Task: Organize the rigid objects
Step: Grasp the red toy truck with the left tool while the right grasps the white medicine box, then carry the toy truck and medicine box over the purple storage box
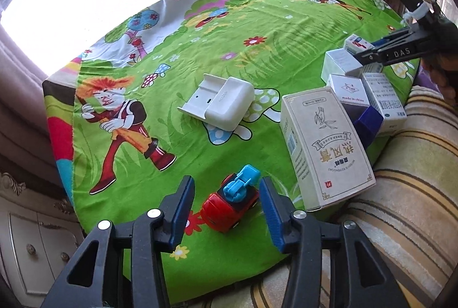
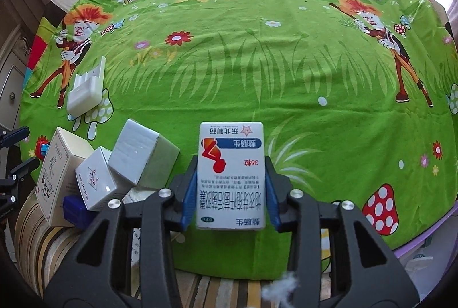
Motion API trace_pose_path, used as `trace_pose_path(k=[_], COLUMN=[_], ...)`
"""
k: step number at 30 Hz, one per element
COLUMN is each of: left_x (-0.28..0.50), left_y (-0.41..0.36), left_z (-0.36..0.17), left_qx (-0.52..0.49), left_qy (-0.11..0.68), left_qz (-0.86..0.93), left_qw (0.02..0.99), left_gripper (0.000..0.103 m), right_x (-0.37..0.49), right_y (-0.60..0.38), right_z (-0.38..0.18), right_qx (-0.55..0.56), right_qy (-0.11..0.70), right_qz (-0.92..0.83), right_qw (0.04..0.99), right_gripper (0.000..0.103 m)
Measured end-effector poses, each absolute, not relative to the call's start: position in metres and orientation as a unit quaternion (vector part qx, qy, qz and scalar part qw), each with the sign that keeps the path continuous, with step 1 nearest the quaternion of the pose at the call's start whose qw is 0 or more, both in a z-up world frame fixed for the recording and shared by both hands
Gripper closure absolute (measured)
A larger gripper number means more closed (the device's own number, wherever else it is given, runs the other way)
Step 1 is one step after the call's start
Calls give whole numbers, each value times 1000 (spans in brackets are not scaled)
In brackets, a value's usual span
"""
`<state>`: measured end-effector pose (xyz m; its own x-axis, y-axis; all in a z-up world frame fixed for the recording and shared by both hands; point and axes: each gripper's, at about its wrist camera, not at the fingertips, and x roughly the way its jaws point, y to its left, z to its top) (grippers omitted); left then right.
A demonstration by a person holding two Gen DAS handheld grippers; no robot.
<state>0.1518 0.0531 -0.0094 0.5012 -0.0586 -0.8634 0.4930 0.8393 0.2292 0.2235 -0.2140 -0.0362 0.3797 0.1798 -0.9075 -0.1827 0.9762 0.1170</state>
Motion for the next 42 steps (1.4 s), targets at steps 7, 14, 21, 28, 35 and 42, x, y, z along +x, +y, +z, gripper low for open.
trace_pose_path(k=[7,14,21,28,35,42], left_x=[162,165,172,171,163,152], left_y=[46,49,66,66,57,20], left_z=[-25,-27,-25,-14,13,46], left_qx=[273,259,168,156,171,193], left_qy=[488,509,530,526,504,471], left_qz=[-216,-219,-193,-177,-172,-201], left_qw=[800,791,808,817,829,837], left_gripper=[68,84,85,85,85,85], right_x=[217,211,198,188,173,150], right_y=[-221,-225,-234,-245,-254,-271], right_z=[-30,-28,-20,-14,-3,12], right_qx=[3,13,15,19,24,31], right_qy=[532,529,515,507,492,476], right_qz=[103,107,103,99,105,110], right_qw=[841,842,851,856,864,872], right_gripper=[59,59,59,59,59,59])
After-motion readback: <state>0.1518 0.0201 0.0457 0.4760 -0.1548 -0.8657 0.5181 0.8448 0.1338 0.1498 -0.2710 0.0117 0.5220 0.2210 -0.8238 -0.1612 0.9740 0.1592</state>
